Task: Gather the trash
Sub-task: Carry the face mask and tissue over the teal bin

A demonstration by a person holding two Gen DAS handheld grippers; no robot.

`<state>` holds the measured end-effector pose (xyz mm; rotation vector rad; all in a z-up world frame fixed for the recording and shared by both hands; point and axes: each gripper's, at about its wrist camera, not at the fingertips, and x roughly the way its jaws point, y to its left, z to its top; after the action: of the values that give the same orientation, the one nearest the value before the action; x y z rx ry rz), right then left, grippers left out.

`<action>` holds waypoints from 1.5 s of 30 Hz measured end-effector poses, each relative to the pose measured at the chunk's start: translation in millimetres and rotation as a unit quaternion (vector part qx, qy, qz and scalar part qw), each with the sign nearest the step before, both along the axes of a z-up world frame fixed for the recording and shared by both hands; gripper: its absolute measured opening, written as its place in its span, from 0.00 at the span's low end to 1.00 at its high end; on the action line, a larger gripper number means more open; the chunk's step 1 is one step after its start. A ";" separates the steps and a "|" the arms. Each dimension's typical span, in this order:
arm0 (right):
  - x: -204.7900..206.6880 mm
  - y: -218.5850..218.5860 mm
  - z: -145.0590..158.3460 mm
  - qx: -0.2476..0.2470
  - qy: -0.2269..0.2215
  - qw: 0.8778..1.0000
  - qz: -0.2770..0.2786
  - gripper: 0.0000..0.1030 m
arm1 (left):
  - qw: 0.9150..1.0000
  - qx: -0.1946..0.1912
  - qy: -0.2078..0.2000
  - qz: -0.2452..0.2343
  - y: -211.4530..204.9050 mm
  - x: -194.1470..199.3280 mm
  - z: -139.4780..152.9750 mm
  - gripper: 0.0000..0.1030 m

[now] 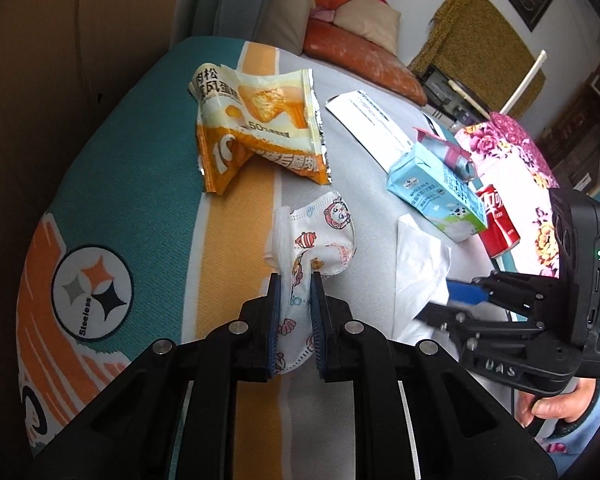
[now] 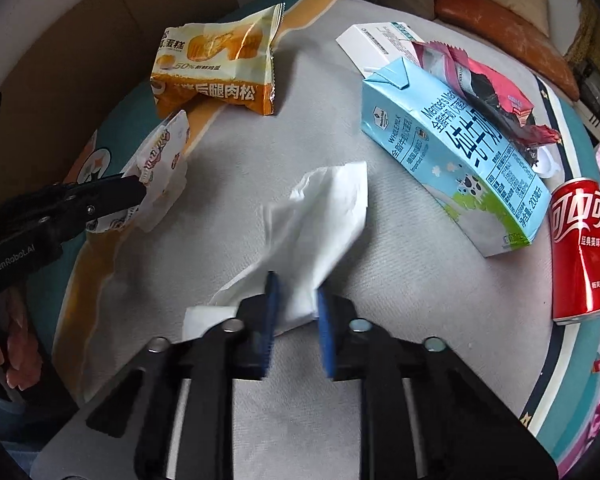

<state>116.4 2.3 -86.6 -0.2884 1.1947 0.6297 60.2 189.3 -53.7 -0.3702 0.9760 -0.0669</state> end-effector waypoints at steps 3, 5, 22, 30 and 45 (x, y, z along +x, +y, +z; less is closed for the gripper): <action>-4.0 -14.4 11.2 0.005 -0.013 1.000 -0.009 0.10 | 1.000 0.000 -0.001 -0.009 -11.0 0.7 1.2 0.14; -5.7 -26.9 19.7 0.007 -0.022 1.000 -0.020 0.10 | 1.000 0.003 -0.003 -0.020 -21.6 0.9 3.3 0.14; -15.6 -210.3 80.6 0.030 -0.083 0.981 -0.173 0.09 | 0.986 0.036 -0.032 -0.161 -182.3 13.8 34.9 0.14; -34.7 -307.8 85.7 0.031 -0.095 0.964 -0.246 0.09 | 0.971 0.054 -0.041 -0.231 -272.3 19.7 42.7 0.15; -57.4 -429.3 81.1 0.032 -0.106 0.936 -0.333 0.09 | 0.940 0.080 -0.027 -0.332 -413.6 36.8 36.9 0.15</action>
<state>59.0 -427.0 -5.5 0.1105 0.9775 0.0385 97.0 -224.3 -16.8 0.1244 1.0093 -0.6044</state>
